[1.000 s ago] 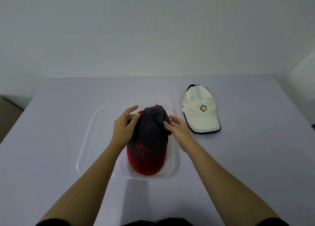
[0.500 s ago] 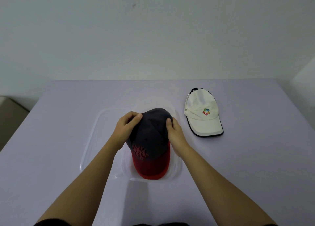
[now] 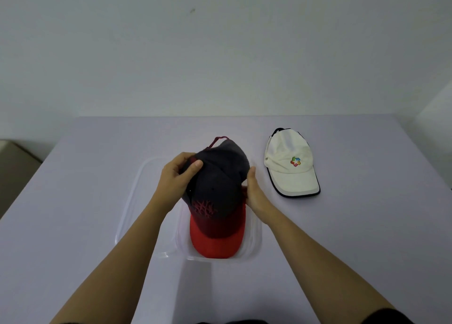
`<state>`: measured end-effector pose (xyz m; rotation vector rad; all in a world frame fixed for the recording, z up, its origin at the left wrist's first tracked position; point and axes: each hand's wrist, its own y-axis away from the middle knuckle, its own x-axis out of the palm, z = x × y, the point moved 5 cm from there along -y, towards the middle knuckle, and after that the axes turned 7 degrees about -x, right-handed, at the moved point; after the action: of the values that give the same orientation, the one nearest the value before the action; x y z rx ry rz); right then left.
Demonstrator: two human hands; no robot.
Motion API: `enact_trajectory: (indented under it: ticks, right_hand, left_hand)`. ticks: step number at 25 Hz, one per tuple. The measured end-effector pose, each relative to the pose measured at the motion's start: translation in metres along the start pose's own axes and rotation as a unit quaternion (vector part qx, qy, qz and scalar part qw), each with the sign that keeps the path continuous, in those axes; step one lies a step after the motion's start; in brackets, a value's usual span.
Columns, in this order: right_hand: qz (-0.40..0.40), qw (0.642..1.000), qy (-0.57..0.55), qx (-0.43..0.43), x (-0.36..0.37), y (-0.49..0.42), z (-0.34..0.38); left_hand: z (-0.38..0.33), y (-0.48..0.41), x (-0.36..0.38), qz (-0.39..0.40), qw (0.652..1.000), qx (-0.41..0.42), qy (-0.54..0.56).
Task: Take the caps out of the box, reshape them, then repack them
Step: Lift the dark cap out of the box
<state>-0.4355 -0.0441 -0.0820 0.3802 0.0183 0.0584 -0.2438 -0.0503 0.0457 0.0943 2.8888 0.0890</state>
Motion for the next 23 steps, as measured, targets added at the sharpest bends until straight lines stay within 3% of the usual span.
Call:
enact_trajectory:
  ticks: [5, 8, 13, 18, 23]
  right_hand:
    - [-0.032, 0.99, -0.093, -0.101, 0.013, 0.027, 0.045]
    - [-0.069, 0.977, -0.077, -0.187, 0.003, 0.043, 0.07]
    - [-0.172, 0.956, -0.069, -0.227, -0.057, 0.076, 0.086]
    - [-0.307, 0.937, -0.083, -0.144, -0.127, 0.128, 0.027]
    - [-0.362, 0.932, -0.035, 0.019, -0.158, 0.167, -0.069]
  left_hand:
    - [-0.046, -0.012, -0.016, -0.039, 0.997, 0.062, -0.036]
    - [-0.072, -0.017, -0.004, -0.037, 0.995, 0.085, -0.032]
    - [-0.109, -0.023, 0.056, -0.019, 0.994, 0.104, -0.021]
    - [-0.102, -0.019, 0.169, 0.097, 0.98, 0.075, -0.159]
    - [-0.012, 0.007, 0.248, 0.227, 0.939, -0.048, -0.252]
